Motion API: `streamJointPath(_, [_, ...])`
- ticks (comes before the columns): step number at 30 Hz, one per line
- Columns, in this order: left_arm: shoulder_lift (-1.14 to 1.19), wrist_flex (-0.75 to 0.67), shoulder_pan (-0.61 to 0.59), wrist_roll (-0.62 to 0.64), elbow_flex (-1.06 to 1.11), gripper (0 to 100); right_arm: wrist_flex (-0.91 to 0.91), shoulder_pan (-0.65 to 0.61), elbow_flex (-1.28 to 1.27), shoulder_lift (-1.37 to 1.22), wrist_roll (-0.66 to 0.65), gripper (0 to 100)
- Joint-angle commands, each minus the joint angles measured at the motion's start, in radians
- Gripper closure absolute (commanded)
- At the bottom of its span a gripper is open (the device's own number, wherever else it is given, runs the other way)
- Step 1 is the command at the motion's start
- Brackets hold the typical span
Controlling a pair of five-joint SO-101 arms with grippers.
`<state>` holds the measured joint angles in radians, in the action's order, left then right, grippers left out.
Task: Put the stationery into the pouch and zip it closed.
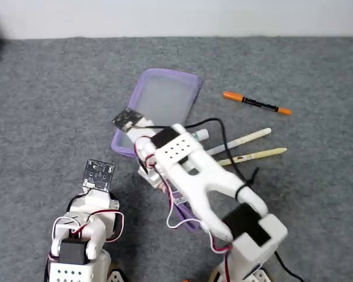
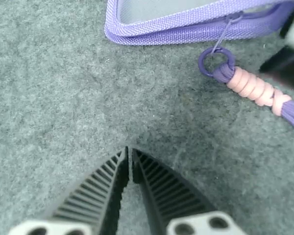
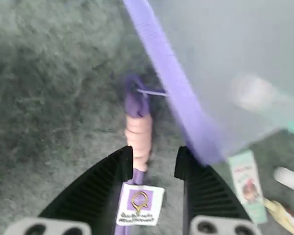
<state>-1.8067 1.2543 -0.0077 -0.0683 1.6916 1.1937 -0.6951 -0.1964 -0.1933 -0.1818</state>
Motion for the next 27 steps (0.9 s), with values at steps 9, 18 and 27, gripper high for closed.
streamJointPath(9, [-0.011,0.003,0.005,0.005,-0.008,99,-0.071,-0.013,0.054,-0.156,-0.002,86.2])
streamJointPath(18, [-0.011,0.003,0.005,0.005,-0.008,99,0.056,0.010,0.143,-0.134,-0.009,98.9])
streamJointPath(27, [-0.011,0.003,0.005,0.005,-0.008,99,0.312,0.035,0.344,0.143,-0.009,98.9])
